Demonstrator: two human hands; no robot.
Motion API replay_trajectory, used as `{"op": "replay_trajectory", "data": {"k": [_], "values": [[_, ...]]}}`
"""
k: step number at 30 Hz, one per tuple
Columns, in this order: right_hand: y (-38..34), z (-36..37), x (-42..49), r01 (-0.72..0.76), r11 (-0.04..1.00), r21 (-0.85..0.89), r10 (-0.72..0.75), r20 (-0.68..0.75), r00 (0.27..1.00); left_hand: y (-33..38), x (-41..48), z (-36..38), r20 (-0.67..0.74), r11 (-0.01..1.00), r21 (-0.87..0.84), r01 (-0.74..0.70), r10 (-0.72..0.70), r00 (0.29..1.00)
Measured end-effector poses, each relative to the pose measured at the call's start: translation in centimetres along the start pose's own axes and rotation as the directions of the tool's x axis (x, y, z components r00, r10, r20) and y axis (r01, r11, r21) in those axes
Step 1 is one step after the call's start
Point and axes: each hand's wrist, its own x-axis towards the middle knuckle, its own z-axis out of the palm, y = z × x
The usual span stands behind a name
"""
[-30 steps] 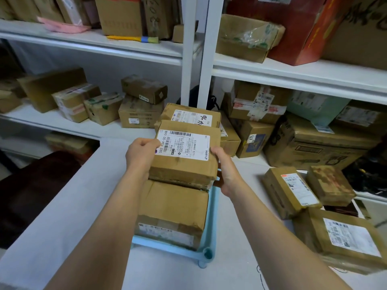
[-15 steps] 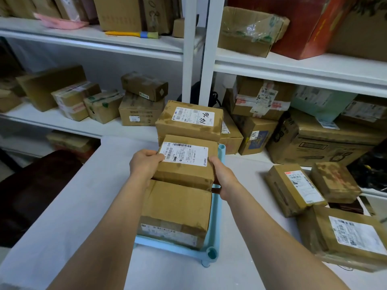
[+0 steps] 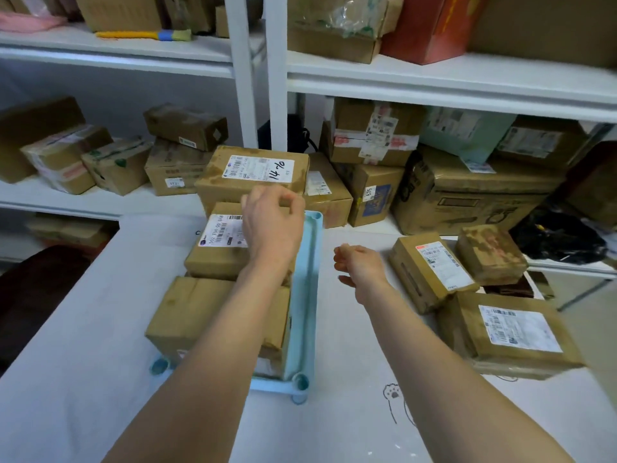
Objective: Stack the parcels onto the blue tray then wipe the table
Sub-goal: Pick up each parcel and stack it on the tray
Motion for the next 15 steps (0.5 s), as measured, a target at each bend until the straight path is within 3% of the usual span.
{"op": "replay_trajectory", "data": {"k": [4,8,15], "values": [[0.9,-4.5,0.6,-0.031,1.0,0.002,0.031,-0.022,0.999,1.3,-3.2,5.2,0.129,0.999,-0.007,-0.043,0.043,0.991],[1.7,-8.5,1.3,-0.054,0.997,-0.049,0.051,-0.068,0.996,0.9,-5.8,9.9,0.326,0.998,0.051,0.033,-0.048,0.944],[5.6,-15.3,4.4,-0.048,0.961,-0.273,-0.005,-0.19,0.982,0.8,-10.9,15.3,0.668,0.954,0.255,0.157,-0.291,0.685]]}}
